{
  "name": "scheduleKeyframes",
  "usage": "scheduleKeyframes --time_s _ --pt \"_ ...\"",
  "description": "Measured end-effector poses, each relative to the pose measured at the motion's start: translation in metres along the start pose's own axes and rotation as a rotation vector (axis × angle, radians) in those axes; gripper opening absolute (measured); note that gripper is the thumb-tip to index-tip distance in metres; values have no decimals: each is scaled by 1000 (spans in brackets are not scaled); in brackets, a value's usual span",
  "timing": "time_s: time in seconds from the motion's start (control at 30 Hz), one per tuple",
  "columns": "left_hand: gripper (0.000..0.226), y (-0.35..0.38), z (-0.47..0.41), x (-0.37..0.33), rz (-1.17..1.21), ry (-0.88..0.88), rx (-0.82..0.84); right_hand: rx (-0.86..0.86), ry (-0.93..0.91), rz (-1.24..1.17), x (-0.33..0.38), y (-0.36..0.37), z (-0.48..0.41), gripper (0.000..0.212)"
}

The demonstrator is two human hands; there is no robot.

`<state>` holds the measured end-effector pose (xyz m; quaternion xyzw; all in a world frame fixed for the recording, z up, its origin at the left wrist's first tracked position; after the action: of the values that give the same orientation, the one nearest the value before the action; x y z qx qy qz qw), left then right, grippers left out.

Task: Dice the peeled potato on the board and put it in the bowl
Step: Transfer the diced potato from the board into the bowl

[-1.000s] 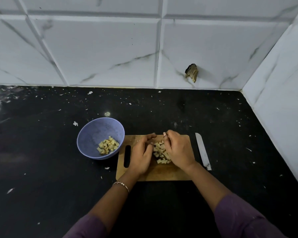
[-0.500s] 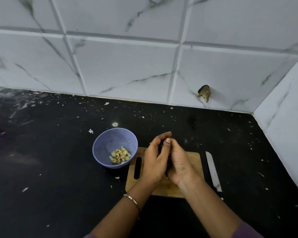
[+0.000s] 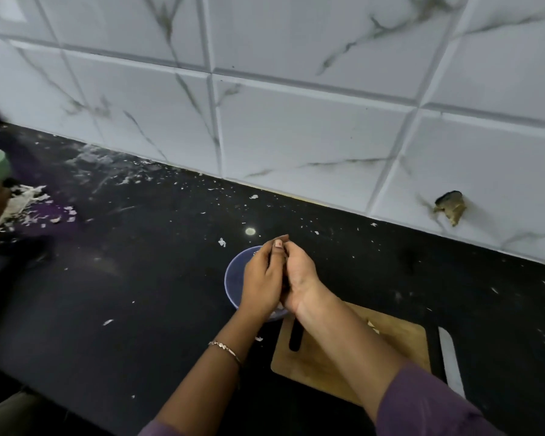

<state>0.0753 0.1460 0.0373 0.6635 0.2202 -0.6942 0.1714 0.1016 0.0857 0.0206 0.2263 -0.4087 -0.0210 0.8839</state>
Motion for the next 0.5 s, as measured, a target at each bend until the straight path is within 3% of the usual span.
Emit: scheduleKeyframes --time_s 0.1,0.23,0.5 --pt "37 -21 -19 16 64 -101 4 -84 -50 316 6 0 -13 32" --pt "41 -52 -30 35 147 -150 -108 -92 -98 659 5 0 -32 32" --pt "39 -60 -30 39 221 -159 -136 -72 -162 814 1 -9 -45 29"
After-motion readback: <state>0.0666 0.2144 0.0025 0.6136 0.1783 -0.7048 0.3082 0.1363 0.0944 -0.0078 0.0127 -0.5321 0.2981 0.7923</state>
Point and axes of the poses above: each hand's wrist, its own z-axis away from the middle knuckle, its own y-axis out of the palm, x = y × z, the point moved 7 cm from there along -z, towards the middle knuckle, and after that the axes turned 3 degrees about -y, right-handed, at the moved point
